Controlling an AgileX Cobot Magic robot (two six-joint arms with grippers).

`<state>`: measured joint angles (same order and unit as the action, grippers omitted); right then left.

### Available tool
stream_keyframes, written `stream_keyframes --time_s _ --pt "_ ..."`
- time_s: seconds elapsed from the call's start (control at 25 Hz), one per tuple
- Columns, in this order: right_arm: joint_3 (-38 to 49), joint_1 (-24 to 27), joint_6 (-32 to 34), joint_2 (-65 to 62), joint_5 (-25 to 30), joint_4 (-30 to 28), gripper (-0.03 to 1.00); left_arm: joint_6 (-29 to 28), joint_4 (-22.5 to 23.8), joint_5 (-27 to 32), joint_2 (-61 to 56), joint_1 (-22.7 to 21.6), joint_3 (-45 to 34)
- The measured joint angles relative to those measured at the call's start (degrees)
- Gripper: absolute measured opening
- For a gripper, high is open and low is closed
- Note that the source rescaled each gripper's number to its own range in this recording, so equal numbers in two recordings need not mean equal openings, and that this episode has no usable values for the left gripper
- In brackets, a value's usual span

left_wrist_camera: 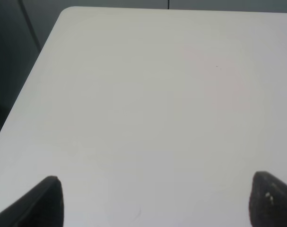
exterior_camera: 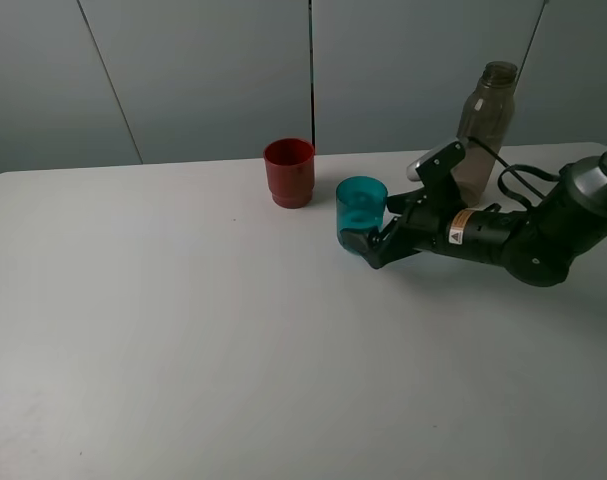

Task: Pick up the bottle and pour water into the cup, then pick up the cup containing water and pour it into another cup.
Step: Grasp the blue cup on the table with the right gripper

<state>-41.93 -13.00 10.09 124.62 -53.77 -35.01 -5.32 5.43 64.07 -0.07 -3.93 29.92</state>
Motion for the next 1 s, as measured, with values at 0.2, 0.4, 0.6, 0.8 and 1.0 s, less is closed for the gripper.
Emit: stream_keyframes --time_s 0.2,0.4,0.6,0.8,1.0 --pt "-0.39 0.00 0.38 0.50 -0.15 -0.41 1.00 0.00 0.00 0.00 0.00 0.00 0.00" --pt "-0.95 0.00 0.61 1.96 -0.94 -0.92 1.00 0.58 0.00 0.00 0.00 0.00 0.00" --pt "-3.00 -0.79 0.79 2.38 -0.94 -1.57 1.00 0.85 0.00 0.00 0.00 0.00 0.00" --pt "-4.31 -2.11 1.23 4.42 -1.15 -1.71 1.00 0.85 0.00 0.00 0.00 0.00 0.00" --pt "-4.31 -2.44 1.23 4.64 -1.29 -1.35 1.00 0.85 0.00 0.00 0.00 0.00 0.00"
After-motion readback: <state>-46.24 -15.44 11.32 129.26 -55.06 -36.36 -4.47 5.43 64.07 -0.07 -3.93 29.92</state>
